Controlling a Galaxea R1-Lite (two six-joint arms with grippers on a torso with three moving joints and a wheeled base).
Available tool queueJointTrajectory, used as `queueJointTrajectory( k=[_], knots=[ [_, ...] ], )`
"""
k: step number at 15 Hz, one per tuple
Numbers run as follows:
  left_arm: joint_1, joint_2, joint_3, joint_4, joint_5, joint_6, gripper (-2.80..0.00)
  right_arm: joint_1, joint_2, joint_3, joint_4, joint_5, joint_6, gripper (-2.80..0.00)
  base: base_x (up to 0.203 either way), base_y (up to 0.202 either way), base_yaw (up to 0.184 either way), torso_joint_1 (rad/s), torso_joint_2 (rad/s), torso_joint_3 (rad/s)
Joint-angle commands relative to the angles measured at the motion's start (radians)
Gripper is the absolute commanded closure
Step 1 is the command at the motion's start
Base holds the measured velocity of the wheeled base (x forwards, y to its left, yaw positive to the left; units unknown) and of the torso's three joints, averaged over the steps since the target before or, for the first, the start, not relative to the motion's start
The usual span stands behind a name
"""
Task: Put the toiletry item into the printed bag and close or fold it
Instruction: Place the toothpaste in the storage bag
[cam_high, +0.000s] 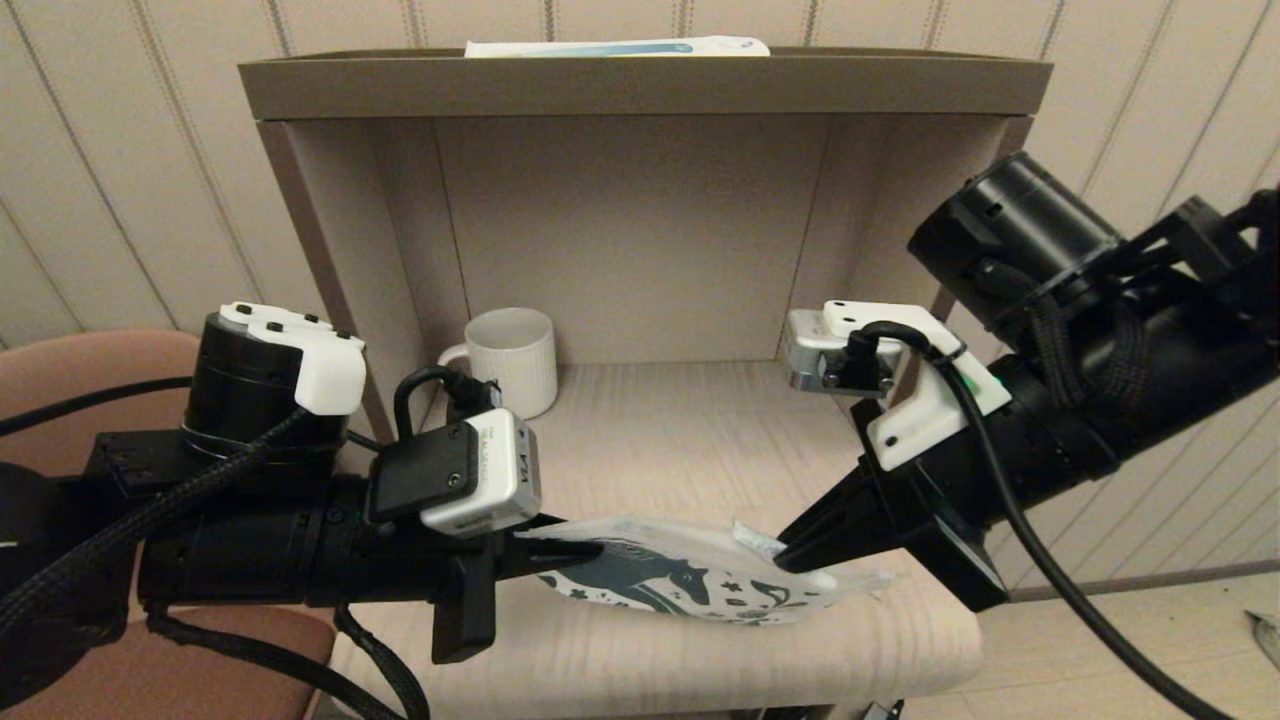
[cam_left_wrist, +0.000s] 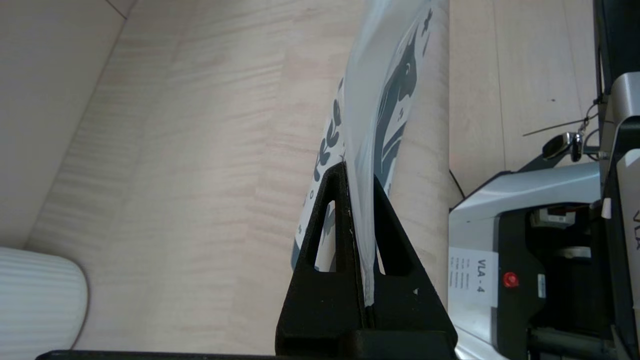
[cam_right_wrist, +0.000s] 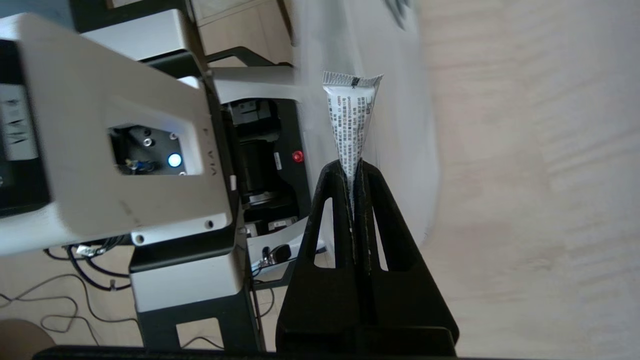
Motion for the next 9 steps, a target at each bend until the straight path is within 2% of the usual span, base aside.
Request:
queueJointTrajectory(
  k=[1,3,9],
  knots=[
    [0.001,0.008,-0.004,-0.001,-0.003,0.004,0.00,0.020,-0.022,0.011,0.003,0.003,-0.003,0.00,0.000,0.000,0.000,0.000,0.00,0.000],
    [0.007,0.009,-0.006,-0.001,-0.007,0.004,0.00,0.045,-0.026,0.027,0.003,0.002,-0.004,0.00,0.000,0.000,0.000,0.000,0.00,0.000],
    [0.016,0.011,-0.004,-0.001,-0.029,0.001,0.00,0.034,-0.016,0.022,0.005,0.000,-0.020,0.00,0.000,0.000,0.000,0.000,0.00,0.000]
  ],
)
